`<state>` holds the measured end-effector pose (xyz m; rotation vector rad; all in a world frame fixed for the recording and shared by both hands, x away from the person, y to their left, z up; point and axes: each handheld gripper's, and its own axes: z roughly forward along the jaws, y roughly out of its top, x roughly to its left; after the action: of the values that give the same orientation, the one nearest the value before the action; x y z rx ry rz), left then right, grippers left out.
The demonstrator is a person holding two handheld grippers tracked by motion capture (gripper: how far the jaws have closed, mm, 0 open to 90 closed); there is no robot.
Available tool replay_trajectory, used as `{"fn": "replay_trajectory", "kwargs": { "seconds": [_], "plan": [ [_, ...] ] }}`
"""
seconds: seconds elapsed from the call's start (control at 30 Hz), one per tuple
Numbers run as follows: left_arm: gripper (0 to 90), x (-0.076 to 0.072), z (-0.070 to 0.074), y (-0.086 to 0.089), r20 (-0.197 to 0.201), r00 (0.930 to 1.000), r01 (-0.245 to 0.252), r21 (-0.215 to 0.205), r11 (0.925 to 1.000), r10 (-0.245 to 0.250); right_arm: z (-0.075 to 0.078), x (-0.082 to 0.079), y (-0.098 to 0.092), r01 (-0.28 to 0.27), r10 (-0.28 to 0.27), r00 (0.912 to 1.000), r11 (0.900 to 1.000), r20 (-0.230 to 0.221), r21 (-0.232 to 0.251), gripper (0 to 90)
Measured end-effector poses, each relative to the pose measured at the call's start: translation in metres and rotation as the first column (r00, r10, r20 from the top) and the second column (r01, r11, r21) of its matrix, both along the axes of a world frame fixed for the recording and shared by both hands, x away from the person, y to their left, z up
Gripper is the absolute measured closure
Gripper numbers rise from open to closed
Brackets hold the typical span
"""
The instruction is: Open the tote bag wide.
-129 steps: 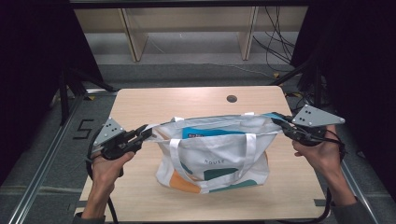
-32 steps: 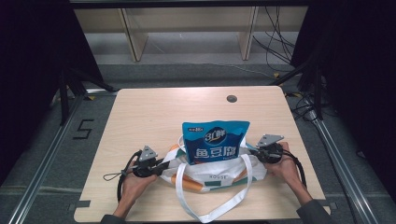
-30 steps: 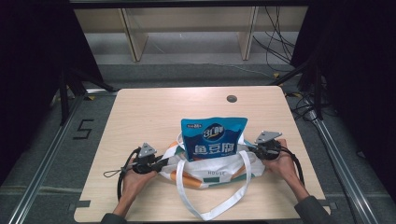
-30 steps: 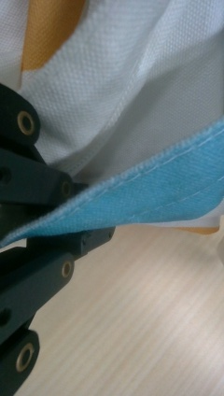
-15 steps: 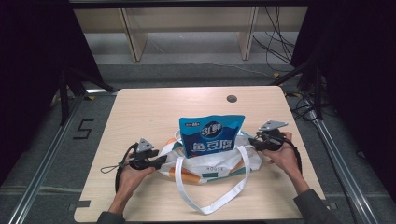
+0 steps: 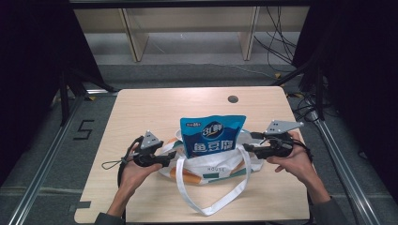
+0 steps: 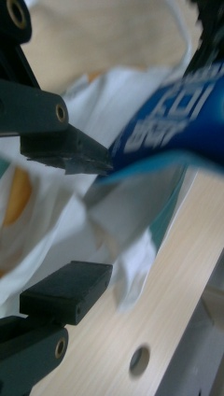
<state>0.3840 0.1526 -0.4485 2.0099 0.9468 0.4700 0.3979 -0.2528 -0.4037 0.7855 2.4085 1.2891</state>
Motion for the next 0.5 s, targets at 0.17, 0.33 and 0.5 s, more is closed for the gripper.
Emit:
{"fn": "replay_trajectory", "kwargs": {
  "seconds": [0.17,0.33,0.5],
  "plan": [
    [45.3,0.003,0.000,-0.010,0.045,0.9980,0.042,0.047,0.9980,-0.044,-0.008,-0.003,0.021,-0.062,0.062,0.9972,0.998,-0.043,-0.013,46.7],
    [65.1,0.012,-0.002,-0.018,0.118,0.9903,0.061,0.108,0.9923,-0.073,-0.022,-0.004,0.031,-0.085,0.079,0.9960,0.981,-0.042,-0.173,69.9],
    [80.7,0.025,-0.004,-0.024,0.095,0.9937,0.048,0.132,0.9901,-0.061,-0.020,-0.023,0.030,-0.098,0.095,0.9952,0.963,-0.022,-0.252,78.7]
  ]
}}
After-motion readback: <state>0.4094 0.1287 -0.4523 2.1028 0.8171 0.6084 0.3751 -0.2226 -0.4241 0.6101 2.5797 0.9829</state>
